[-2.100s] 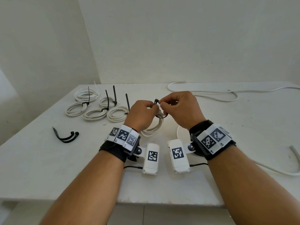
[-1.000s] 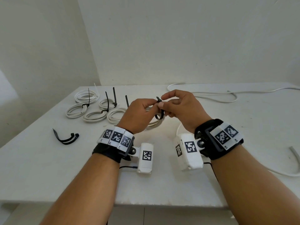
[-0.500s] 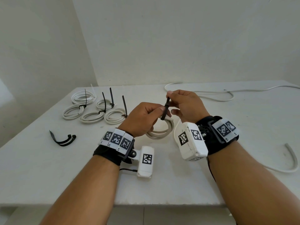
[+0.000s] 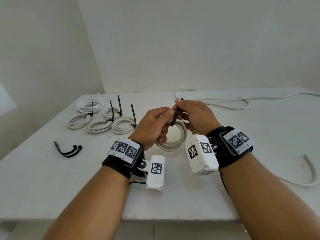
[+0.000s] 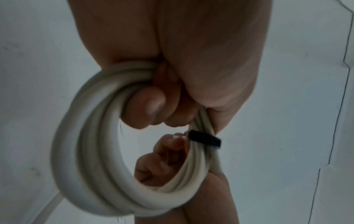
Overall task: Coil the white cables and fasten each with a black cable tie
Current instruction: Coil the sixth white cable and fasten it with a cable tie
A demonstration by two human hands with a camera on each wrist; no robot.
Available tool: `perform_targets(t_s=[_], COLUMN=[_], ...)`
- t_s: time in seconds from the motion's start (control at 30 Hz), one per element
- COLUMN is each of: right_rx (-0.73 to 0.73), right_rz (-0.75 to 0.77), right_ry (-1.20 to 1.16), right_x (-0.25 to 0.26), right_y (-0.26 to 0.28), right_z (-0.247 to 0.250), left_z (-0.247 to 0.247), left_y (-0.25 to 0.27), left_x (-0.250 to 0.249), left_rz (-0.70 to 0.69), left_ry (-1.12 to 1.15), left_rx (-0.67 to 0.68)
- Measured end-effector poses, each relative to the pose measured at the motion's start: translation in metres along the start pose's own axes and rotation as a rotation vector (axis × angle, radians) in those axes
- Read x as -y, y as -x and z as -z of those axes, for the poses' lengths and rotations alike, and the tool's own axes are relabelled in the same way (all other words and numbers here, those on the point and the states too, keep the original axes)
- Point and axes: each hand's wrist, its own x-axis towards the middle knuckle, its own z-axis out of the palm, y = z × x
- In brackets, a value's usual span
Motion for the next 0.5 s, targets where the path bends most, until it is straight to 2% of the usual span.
perform_targets(t_s=[0.1, 0.2, 0.4, 0.5], right_rx=[-0.122, -0.168, -0.016, -0.021], right_rz=[0.014, 0.013, -0.079, -0.063], right_ry=[0.024, 0.013, 0.035, 0.047], right_x=[0.0030, -0.0020, 0.0026, 0.0035], right_y=[0.0000, -0.0012, 0.0068, 0.0085], right_z=[0.0046, 0.0029, 0.0024, -0.0016], left_z=[-0.0018, -0.0026, -0.0024, -0.0017], left_y=[0.0002, 0.0011, 0.0019, 0.0018], left_x=[0.0003, 0.0016, 0.0048, 0.0060], left_rz=[-0.035, -0.044, 0.043, 0.037], left_ry=[0.036, 0.068, 0.072, 0.068], left_rx=[0.049, 0.094, 0.043, 0.061])
